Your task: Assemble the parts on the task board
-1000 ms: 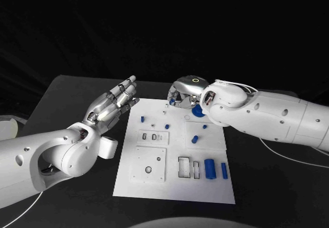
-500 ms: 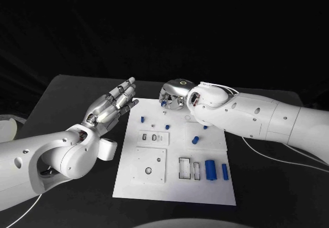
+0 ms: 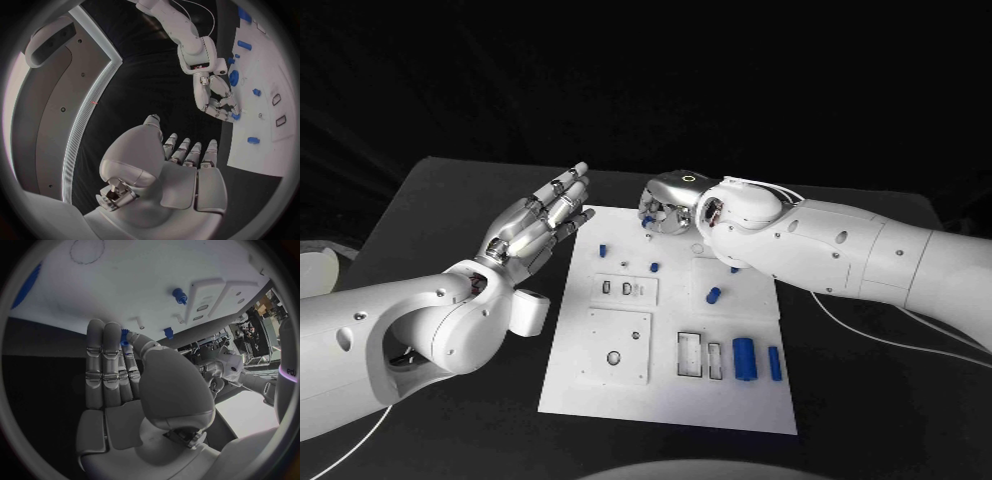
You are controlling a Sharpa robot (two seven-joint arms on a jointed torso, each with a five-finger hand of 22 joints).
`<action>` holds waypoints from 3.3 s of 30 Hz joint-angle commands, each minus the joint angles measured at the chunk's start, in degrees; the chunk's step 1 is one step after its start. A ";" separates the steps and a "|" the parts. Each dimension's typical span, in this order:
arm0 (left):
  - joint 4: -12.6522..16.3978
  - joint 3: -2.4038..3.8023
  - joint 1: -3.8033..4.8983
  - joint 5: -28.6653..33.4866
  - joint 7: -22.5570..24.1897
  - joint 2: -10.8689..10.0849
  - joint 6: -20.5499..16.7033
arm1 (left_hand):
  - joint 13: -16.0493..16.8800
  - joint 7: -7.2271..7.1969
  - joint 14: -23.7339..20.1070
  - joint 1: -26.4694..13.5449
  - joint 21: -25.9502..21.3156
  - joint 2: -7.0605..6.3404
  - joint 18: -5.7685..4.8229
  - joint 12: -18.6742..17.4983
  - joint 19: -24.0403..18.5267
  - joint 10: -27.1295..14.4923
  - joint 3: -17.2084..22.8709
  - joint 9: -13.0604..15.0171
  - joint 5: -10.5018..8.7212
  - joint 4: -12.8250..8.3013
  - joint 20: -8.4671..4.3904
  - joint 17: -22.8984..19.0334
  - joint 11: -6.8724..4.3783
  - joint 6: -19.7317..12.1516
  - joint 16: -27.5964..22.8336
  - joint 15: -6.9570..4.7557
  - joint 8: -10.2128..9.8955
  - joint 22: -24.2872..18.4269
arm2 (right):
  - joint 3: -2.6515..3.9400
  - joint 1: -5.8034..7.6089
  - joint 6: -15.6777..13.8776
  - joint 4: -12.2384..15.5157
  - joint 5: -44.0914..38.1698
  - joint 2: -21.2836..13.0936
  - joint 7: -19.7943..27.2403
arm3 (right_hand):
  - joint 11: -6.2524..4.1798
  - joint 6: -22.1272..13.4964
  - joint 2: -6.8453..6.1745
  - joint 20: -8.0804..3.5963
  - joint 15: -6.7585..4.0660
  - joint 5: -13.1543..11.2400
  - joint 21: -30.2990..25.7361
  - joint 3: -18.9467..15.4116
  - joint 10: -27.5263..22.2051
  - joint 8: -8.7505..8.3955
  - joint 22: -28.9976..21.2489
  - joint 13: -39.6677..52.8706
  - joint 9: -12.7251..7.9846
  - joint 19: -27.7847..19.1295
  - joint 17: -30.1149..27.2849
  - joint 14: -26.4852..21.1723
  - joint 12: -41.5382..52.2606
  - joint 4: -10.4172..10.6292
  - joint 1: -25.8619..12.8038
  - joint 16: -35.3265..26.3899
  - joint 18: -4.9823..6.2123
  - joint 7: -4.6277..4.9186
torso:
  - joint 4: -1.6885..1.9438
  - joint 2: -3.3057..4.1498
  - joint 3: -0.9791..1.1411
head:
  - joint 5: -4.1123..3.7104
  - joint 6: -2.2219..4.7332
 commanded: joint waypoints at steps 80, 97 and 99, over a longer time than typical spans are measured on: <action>-1.50 -0.04 0.08 1.35 -1.87 0.99 2.78 | 0.03 2.89 0.13 1.81 0.45 0.16 0.62 -0.04 0.51 0.14 1.30 0.32 1.07 -0.19 0.03 0.12 -0.45 1.94 0.56 0.92 0.62 0.08 | -0.11 -1.09 -2.84 1.84 0.73 -2.99 -1.66 | -0.49 -1.67 -1.13 0.43 0.14 -0.07 17.65 1.90 -0.18 -1.99 20.75 0.17 1.13 1.50 21.13 1.76 -1.36 1.72 -0.65 25.26 -1.86 -0.18 | 0.03 -0.10 -0.05 | -0.33 0.25; -1.62 -0.04 0.08 1.38 -2.10 0.99 3.01 | 0.08 3.08 0.22 2.00 0.50 0.21 0.60 0.15 0.58 0.29 1.46 0.37 1.19 -0.23 0.04 0.15 -0.18 2.33 0.63 0.99 0.72 0.09 | -0.11 -1.10 -3.16 1.90 1.20 -3.31 -2.71 | 1.04 -16.45 -2.53 0.46 0.04 -3.13 13.35 1.12 -13.17 -3.62 17.98 0.14 -3.19 -3.31 16.27 -2.07 -1.49 2.22 -1.39 21.50 -0.89 -3.93 | 0.08 -0.05 0.02 | -0.16 0.24; -1.58 -0.04 0.08 1.39 -2.09 0.88 3.01 | 0.08 3.08 0.22 2.00 0.50 0.21 0.60 0.15 0.58 0.29 1.46 0.37 1.19 -0.23 0.04 0.15 -0.18 2.33 0.63 0.99 0.72 0.09 | -0.11 -1.06 -5.30 2.34 1.48 -3.92 -2.14 | 1.05 -16.67 -2.51 0.51 0.04 -3.14 12.77 0.87 -13.92 -3.54 17.52 0.15 -3.36 -3.77 15.65 -2.45 -1.42 2.06 -1.21 20.99 -0.79 -3.84 | 0.03 -0.04 0.01 | -0.01 0.33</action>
